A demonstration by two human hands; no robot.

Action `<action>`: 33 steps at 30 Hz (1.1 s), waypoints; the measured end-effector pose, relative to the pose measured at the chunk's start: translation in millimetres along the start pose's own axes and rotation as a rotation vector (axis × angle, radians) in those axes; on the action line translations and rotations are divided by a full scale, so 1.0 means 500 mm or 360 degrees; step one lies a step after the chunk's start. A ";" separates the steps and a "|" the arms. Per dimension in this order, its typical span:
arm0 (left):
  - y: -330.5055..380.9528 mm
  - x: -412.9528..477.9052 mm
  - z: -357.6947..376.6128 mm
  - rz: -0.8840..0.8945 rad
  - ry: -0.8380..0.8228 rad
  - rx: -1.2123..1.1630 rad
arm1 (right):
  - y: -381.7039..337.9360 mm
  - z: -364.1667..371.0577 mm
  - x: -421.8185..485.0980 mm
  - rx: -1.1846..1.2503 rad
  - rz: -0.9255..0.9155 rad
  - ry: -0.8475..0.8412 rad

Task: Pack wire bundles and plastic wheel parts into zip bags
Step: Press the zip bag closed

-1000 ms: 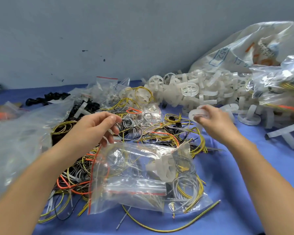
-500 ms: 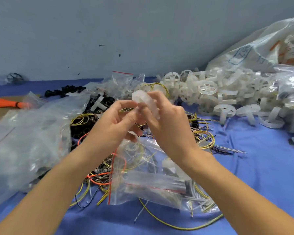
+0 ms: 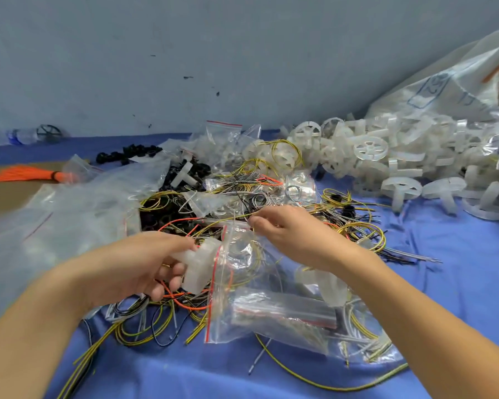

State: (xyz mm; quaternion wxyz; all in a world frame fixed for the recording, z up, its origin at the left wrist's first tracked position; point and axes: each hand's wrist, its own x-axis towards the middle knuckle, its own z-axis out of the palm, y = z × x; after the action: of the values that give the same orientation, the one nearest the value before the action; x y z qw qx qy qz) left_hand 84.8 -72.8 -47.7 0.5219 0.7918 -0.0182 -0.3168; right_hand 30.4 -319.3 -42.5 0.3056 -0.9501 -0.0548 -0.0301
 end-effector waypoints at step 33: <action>0.006 -0.010 0.107 0.0523 -0.0578 0.0128 | -0.019 -0.014 0.023 0.0808 -0.0156 -0.0073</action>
State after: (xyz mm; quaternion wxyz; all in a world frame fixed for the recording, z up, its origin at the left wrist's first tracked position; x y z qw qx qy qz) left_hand 53.6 -115.9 -56.5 0.5227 0.7284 -0.2528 -0.3637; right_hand 40.4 -314.6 -30.3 0.5310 -0.8397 -0.1134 -0.0084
